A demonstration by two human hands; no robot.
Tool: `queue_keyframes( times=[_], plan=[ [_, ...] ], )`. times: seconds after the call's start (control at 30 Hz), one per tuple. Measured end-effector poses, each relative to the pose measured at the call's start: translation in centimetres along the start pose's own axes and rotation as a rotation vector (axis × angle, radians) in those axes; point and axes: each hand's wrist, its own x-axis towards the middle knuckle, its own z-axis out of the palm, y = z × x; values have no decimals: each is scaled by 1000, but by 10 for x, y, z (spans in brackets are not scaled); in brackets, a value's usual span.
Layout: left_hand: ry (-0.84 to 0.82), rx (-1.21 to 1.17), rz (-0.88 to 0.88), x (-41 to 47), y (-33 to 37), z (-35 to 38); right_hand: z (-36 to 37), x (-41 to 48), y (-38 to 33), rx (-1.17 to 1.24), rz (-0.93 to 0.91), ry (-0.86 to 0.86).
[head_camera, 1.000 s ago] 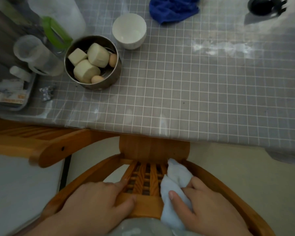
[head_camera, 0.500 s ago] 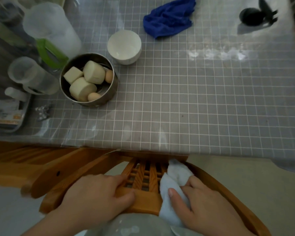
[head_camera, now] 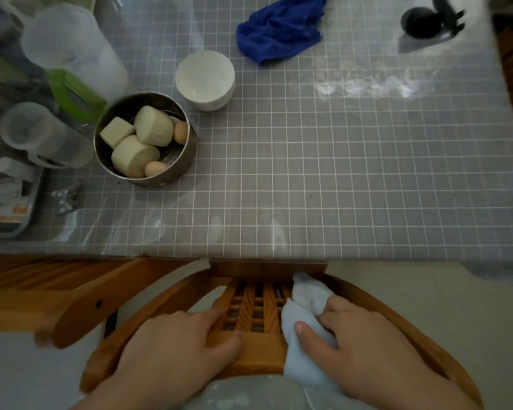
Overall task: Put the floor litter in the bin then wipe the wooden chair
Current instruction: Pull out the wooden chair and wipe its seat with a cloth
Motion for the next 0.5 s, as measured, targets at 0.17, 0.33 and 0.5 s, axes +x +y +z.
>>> queue_keyframes(
  times=[0.17,0.33,0.5],
  plan=[
    [17,-22,26,-4,3,13,5,-8,6,-2,-18,50],
    [24,-20,66,-5,-2,24,18,-11,10,-18,-30,90],
    [18,-54,102,-13,-5,45,39,-19,14,-38,-35,45]
  ],
)
